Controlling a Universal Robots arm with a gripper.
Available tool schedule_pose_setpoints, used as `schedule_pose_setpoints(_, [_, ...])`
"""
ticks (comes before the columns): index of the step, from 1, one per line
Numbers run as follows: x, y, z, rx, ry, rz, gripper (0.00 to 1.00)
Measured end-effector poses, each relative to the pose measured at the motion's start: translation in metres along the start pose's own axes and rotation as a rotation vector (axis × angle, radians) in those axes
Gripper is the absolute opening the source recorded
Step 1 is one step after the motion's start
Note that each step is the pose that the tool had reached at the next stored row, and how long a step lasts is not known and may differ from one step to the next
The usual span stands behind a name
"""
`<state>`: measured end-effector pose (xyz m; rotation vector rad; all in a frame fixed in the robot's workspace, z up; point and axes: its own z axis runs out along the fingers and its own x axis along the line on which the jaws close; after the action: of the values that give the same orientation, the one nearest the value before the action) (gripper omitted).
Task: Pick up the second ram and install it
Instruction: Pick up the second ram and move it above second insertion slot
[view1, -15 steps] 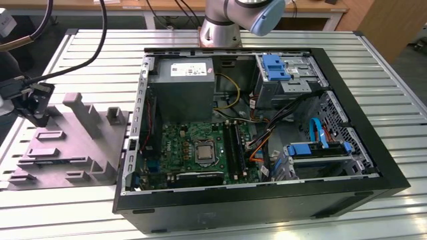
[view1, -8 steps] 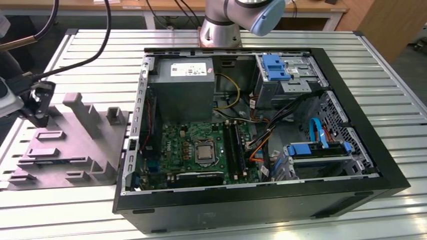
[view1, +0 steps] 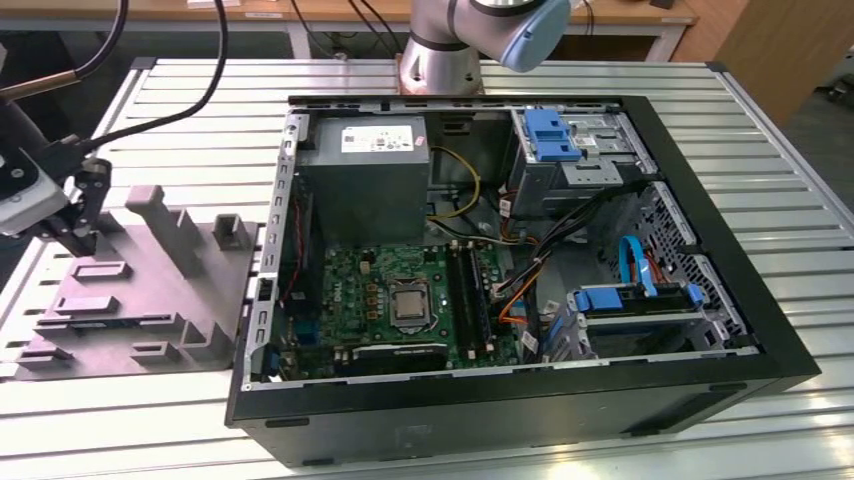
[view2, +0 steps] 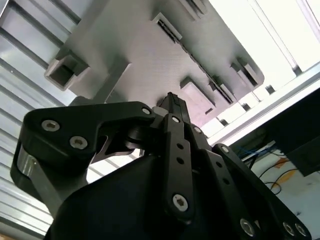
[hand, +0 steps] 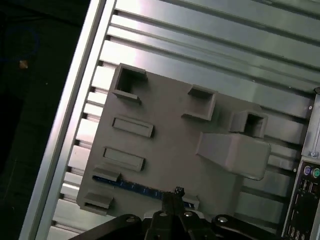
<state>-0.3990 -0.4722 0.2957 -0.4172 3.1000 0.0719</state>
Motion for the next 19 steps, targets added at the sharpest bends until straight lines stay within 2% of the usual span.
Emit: schedule_pose_setpoints(19, [0.0001,-0.0003,0.0054,-0.0065,0.0151,-0.345,0.11])
